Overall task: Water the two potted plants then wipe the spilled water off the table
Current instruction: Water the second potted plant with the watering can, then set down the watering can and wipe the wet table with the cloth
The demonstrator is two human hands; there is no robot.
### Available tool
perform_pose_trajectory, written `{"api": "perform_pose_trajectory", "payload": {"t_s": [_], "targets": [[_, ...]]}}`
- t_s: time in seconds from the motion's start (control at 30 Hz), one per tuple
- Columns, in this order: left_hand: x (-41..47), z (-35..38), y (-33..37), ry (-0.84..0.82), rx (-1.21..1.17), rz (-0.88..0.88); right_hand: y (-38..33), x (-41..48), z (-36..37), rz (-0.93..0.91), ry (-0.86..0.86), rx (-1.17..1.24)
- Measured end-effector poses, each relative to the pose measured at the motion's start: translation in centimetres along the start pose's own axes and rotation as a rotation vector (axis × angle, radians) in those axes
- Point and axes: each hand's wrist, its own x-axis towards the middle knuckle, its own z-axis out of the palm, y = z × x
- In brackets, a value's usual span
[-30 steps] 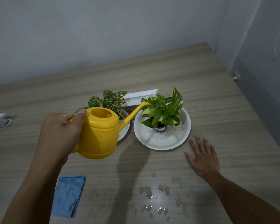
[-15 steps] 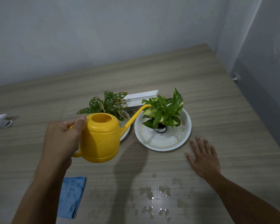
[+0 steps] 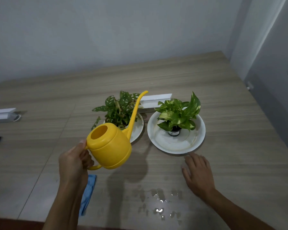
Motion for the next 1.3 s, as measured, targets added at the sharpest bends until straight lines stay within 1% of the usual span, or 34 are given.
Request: {"api": "perform_pose_trajectory", "payload": {"t_s": [0.17, 0.3, 0.43, 0.6, 0.7, 0.87, 1.07, 1.3], "targets": [[0.3, -5.1, 0.1, 0.093, -0.080, 0.029, -7.3, 0.7, 1.0, -0.058, -0.053, 0.057], [0.9, -10.9, -0.2, 0.188, -0.098, 0.044, -12.7, 1.4, 2.2, -0.074, -0.155, 0.069], [1.5, -17.0, -1.1, 0.301, -0.111, 0.042, -18.0, 1.9, 3.6, -0.087, -0.218, 0.060], [2.9, -24.2, -4.0, 0.445, -0.053, 0.017, -23.6, 2.4, 5.9, -0.101, -0.263, 0.036], [4.0, -27.6, -6.3, 0.502, 0.004, -0.012, -26.4, 2.6, 7.2, -0.103, -0.265, 0.029], [5.4, -30.9, -10.2, 0.568, 0.071, -0.069, -29.3, 3.1, 9.3, -0.107, -0.285, 0.004], [7.4, -32.1, -14.9, 0.642, 0.129, -0.145, -30.4, 4.2, 11.7, -0.111, -0.254, -0.024], [9.0, -33.2, -18.3, 0.657, 0.159, -0.137, -30.8, 5.6, 14.6, -0.091, -0.252, -0.036]]}}
